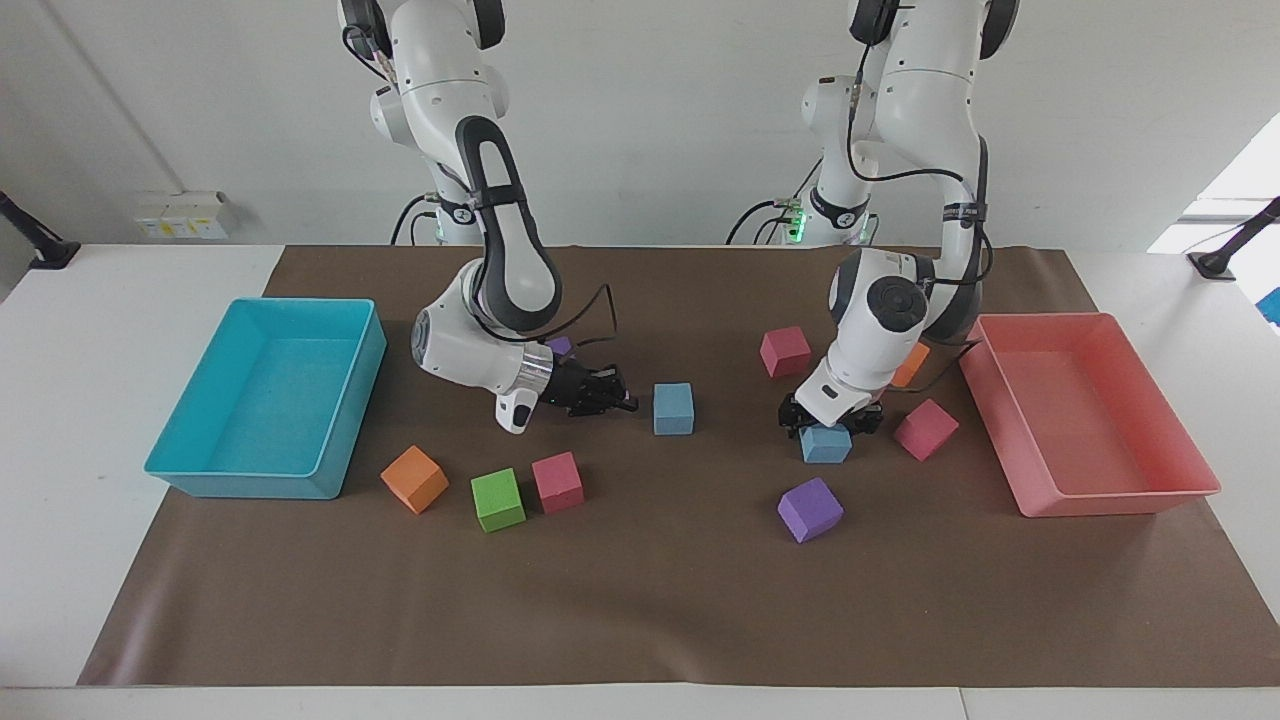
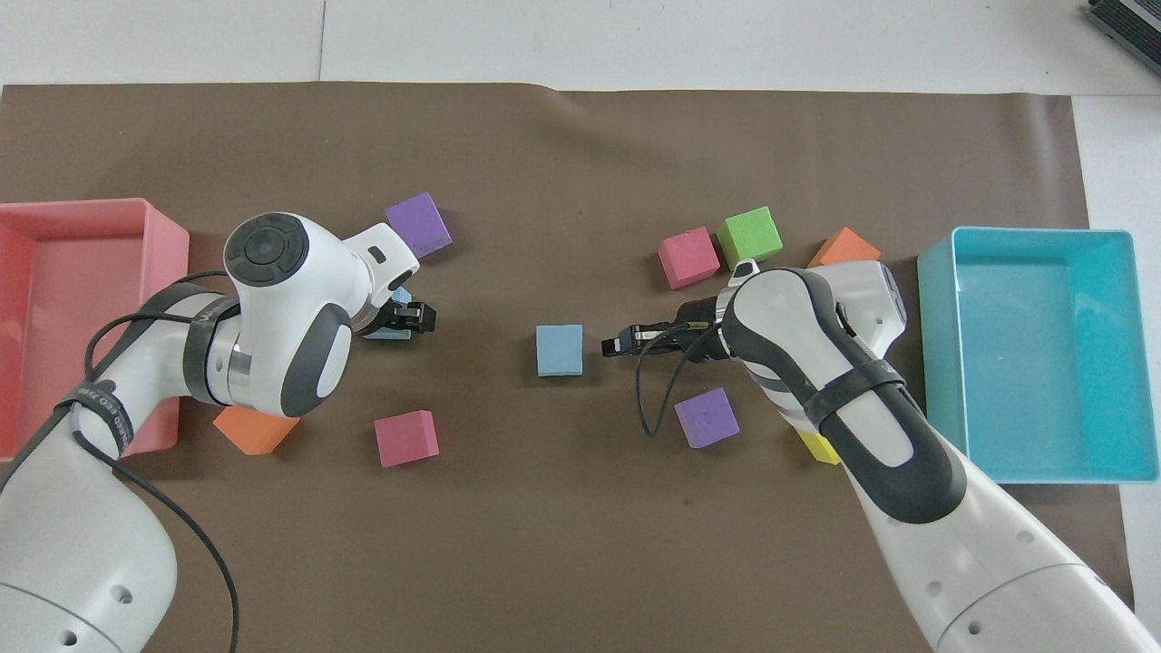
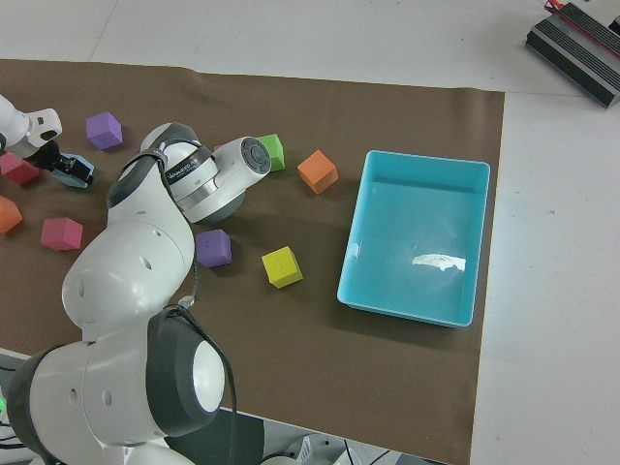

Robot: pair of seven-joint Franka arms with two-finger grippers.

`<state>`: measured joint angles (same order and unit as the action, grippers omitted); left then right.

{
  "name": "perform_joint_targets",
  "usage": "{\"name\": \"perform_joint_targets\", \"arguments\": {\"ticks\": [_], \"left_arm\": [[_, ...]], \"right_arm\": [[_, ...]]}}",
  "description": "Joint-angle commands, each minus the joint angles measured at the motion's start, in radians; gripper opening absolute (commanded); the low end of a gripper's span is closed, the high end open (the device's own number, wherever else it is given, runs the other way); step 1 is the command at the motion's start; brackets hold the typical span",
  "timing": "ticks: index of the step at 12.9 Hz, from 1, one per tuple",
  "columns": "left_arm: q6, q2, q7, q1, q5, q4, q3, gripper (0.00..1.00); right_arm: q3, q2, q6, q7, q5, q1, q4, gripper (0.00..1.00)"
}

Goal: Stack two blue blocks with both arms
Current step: 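Carry the held cube with the left gripper above the center cube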

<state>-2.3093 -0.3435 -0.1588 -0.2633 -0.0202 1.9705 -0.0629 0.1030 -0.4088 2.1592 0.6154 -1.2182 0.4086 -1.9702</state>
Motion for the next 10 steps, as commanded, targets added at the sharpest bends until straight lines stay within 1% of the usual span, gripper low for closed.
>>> {"name": "perform_joint_targets", "arguments": {"ticks": [1, 7, 10], "left_arm": [[-0.012, 0.034, -0.036, -0.022, 0.020, 0.044, 0.017, 0.00], [-0.010, 0.035, -0.039, -0.030, 0.020, 0.042, 0.018, 0.00], [-0.010, 0.038, -0.082, -0.039, 0.023, 0.036, 0.018, 0.00]], "right_arm": [[-0.003, -0.015, 0.018, 0.036, -0.038, 0.006, 0.016, 0.00], [-0.005, -0.021, 0.057, 0.043, -0.027, 0.021, 0.017, 0.00], [-0.005, -0.021, 0.059, 0.058, -0.024, 0.021, 0.016, 0.00]]}}
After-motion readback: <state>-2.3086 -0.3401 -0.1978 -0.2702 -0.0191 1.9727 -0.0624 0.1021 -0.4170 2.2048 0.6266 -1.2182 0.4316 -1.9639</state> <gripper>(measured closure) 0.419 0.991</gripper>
